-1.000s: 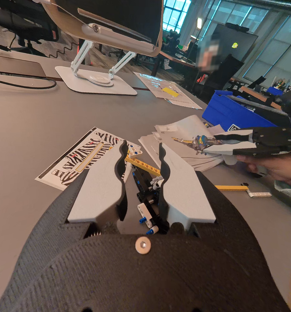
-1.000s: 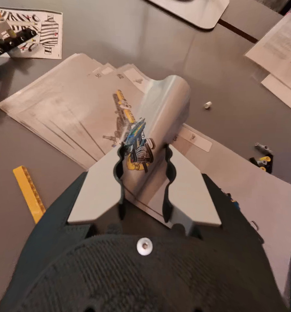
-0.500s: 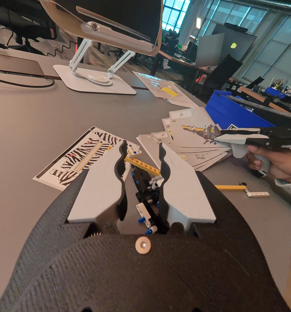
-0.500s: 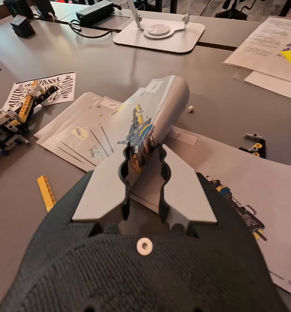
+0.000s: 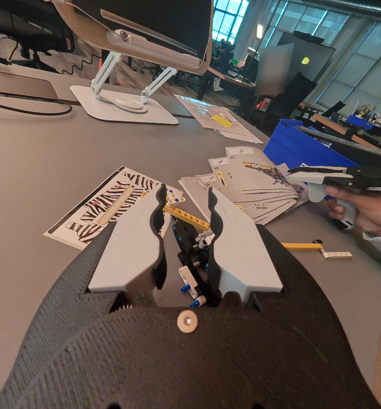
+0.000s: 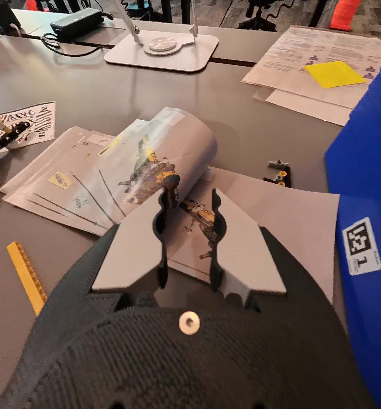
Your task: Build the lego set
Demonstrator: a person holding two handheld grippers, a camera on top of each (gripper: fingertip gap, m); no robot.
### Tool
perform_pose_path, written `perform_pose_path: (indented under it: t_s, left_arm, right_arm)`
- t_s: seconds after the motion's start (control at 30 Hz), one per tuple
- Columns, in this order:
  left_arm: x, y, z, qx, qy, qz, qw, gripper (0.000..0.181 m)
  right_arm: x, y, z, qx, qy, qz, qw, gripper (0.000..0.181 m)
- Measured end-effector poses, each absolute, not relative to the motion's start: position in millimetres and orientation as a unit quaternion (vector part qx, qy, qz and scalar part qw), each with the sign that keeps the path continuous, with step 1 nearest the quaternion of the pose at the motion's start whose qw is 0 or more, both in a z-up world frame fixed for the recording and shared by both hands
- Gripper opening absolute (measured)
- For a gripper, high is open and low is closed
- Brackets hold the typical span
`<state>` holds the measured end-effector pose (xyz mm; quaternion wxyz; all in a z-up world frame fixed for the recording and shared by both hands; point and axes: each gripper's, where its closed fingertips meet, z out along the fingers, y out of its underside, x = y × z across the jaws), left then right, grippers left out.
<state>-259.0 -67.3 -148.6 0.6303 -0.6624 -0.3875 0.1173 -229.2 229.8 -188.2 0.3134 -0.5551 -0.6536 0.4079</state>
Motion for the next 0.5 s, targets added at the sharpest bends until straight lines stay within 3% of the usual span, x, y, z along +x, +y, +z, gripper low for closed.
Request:
perform_pose_path:
  t_s: [0.27, 0.5]
  left_arm:
    - [-258.9, -67.5, -148.3, -0.662, -0.387, 0.118, 0.63, 0.036]
    - [-260.1, -67.0, -150.4, -0.666, -0.388, 0.123, 0.626, 0.036]
  right_arm:
    - [-229.1, 243.3, -205.3, -0.543, -0.69, 0.317, 0.358, 0.045]
    - [-230.8, 149.5, -150.1, -0.45, -0.694, 0.459, 0.323, 0.05]
